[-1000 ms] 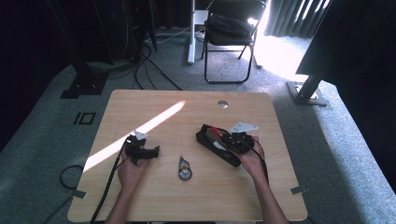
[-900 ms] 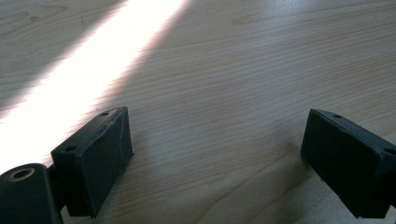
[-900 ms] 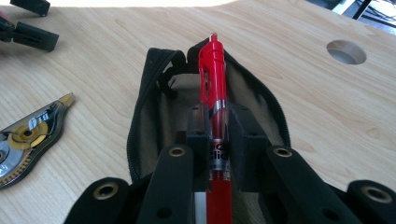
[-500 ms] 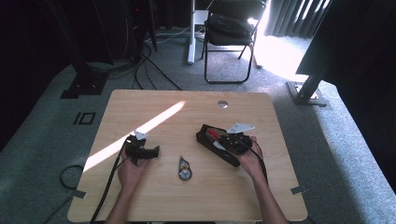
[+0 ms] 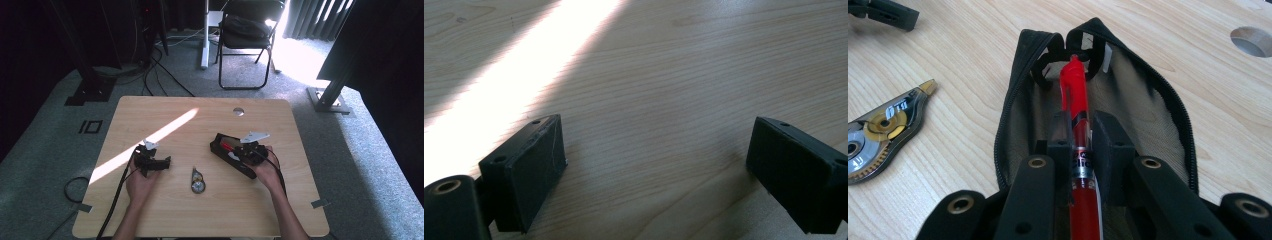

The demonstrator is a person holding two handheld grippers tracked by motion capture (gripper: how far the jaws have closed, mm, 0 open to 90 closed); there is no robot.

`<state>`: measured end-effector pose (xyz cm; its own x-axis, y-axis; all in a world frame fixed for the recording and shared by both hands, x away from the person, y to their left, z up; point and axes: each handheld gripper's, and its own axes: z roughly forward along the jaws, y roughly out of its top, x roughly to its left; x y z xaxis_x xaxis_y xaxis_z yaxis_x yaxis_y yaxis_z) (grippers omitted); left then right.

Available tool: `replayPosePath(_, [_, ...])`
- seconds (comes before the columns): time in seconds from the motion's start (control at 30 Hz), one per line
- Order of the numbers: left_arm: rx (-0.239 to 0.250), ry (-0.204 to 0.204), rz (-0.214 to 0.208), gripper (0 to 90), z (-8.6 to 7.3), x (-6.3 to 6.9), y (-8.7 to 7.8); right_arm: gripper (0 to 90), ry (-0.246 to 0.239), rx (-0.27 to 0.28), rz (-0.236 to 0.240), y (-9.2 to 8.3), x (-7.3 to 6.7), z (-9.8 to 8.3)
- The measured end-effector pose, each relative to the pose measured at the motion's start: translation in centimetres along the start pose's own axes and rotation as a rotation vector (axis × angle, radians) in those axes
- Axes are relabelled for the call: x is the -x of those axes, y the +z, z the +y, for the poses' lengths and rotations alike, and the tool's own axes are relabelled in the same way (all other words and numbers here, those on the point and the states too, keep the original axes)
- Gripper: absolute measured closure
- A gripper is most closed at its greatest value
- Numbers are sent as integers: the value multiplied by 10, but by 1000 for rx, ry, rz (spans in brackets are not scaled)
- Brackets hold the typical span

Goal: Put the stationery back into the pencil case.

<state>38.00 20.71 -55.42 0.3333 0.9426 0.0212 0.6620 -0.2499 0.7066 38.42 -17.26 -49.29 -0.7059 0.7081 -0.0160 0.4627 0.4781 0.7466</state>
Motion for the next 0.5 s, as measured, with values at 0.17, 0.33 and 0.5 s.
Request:
replayPosePath(0.17, [-1, 0, 0, 89, 0, 0, 0, 790, -1, -9, 4, 1, 0, 0])
replayPosePath(0.33, [0, 1, 0, 89, 0, 0, 0, 767, 5, -8, 7, 1, 1, 0])
replayPosePath(0.5, [-1, 1, 0, 89, 0, 0, 0, 753, 9, -2, 8, -1, 2, 0])
